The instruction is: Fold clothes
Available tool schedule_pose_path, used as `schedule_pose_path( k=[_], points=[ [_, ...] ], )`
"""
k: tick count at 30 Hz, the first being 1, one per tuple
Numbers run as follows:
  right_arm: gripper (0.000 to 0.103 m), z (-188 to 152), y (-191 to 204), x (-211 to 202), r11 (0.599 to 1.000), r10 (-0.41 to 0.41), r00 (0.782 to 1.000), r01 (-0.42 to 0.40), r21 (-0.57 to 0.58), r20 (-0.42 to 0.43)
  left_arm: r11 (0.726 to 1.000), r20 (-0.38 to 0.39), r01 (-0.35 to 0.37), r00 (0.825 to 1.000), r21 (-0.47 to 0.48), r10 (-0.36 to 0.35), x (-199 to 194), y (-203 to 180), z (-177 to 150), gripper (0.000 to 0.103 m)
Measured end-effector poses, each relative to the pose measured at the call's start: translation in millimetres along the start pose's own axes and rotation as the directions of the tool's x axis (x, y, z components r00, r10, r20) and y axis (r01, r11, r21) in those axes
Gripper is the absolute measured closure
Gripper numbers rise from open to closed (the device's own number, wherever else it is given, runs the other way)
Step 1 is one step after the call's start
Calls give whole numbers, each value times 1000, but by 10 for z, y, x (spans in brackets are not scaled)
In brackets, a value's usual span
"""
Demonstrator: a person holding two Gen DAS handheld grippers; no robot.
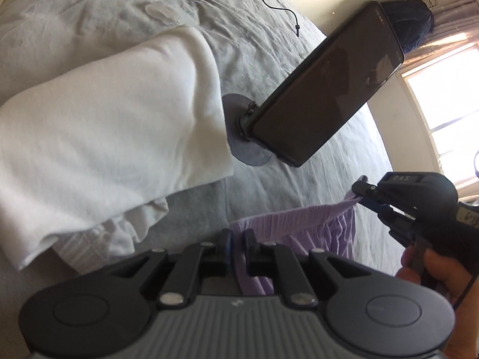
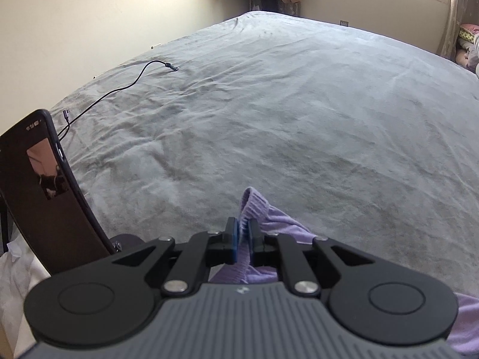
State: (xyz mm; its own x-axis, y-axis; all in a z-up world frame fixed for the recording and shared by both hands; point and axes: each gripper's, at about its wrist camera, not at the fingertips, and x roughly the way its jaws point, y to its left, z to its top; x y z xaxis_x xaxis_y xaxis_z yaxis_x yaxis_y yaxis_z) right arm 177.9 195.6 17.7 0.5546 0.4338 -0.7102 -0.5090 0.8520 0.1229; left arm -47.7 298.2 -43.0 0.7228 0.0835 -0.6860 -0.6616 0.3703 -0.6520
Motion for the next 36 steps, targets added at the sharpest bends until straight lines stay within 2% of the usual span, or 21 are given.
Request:
schedule_pose_path(
  k=[2,5,10,11,12,13,15,18,27,36],
  points=[
    [89,-6,-37,-52,1000,2,1000,-2,9,3,1000,12,-16,1000,16,16,-20,-21,-9,92],
    [89,-1,-95,-164,1000,-1,1000,1,13,14,999,42,-43,998,21,42,26,-43,0,71],
    [88,-27,-248,-408,1000,-10,1000,10,21,20,998,64,-56,996,28,55,-25,-61,-10,60],
    [81,-43,-285,-468,1000,-17,1000,17,21,24,998,66,-57,996,31,55,-31,-71,-15,59],
    [67,-63,-328,-532,999,-27,999,27,22,30,998,64,-55,997,37,53,-43,-80,-23,58],
    [63,-89,-377,-596,999,-38,999,37,22,38,998,62,-52,997,43,50,-39,-95,-33,56],
    [63,-149,-483,-716,998,-61,997,60,22,52,996,66,-48,997,74,43,-49,-142,-64,47],
    [63,-258,-704,-884,994,-93,994,90,55,54,991,73,-40,997,124,31,-64,-220,-123,41],
    [63,-690,-1430,-1427,974,-164,986,157,163,31,963,3,-4,1000,269,3,39,-497,-420,35],
    [63,-1272,-2112,-1904,933,-229,973,223,283,-10,878,-132,97,990,469,-39,156,-800,-867,35]
  ],
)
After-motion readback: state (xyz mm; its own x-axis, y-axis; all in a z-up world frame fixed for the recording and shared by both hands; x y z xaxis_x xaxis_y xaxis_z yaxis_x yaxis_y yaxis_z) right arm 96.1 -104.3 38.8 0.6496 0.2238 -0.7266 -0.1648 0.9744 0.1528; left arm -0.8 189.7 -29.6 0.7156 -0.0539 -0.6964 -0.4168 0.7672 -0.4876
